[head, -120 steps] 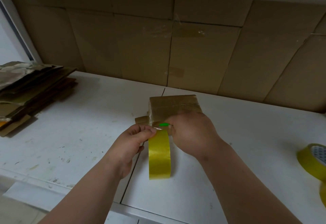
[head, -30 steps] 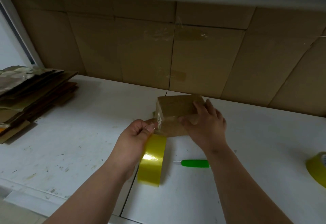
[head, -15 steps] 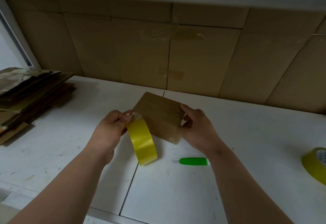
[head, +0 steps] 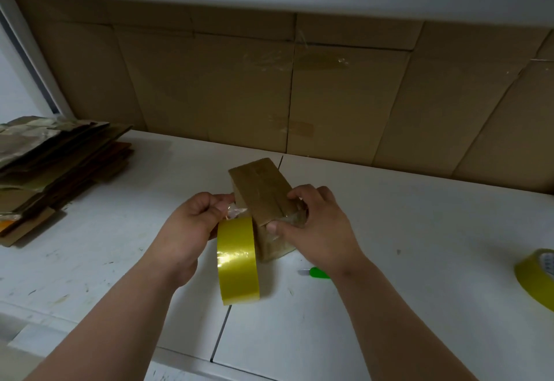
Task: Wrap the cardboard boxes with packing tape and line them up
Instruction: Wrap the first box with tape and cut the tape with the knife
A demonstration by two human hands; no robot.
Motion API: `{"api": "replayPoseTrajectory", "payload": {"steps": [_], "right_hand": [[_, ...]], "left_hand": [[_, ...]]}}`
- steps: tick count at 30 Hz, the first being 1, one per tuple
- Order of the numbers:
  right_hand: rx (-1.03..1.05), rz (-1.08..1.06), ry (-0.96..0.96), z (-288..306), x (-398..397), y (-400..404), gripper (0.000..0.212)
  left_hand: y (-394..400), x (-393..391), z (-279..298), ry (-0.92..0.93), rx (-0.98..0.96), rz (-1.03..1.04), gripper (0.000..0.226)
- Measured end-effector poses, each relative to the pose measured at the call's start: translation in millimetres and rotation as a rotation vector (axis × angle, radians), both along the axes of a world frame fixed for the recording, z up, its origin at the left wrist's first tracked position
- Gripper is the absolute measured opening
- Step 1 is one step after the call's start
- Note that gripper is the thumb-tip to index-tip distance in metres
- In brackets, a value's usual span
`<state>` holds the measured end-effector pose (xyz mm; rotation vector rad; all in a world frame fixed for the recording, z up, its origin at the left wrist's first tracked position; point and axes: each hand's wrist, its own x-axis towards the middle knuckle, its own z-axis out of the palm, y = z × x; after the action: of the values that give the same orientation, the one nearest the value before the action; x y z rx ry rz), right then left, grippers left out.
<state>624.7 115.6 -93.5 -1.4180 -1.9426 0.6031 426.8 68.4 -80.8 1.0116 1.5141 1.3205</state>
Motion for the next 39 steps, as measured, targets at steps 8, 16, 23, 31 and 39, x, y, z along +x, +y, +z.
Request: {"api": "replayPoseTrajectory", "payload": {"steps": [8,16,23,31,39], "right_hand": [[0.11,-0.017,-0.124,0,-18,-18,0.05],[0.147,-0.024,0.024,-8,-16,-25,0.036],[0.021,-0.05,0.418,-7,-3,-49,0.01],[-0.249,0.437,0.446,-5,-9,-100,0.042],[-0.193,0.428,0.24,5,1,-111,0.032]], "left_hand": [[-28,-27,19,-0.008,-0.065,-0.023,0.024],[-37,-1,17,0.018,0.019,0.036,0.021],[-43,12,11,0.034,0.084,0.102,0.02],[-50,30,10,-0.039,0.177,0.317,0.021],[-64,37,15,-0.172,0.21,0.43,0.018]]}}
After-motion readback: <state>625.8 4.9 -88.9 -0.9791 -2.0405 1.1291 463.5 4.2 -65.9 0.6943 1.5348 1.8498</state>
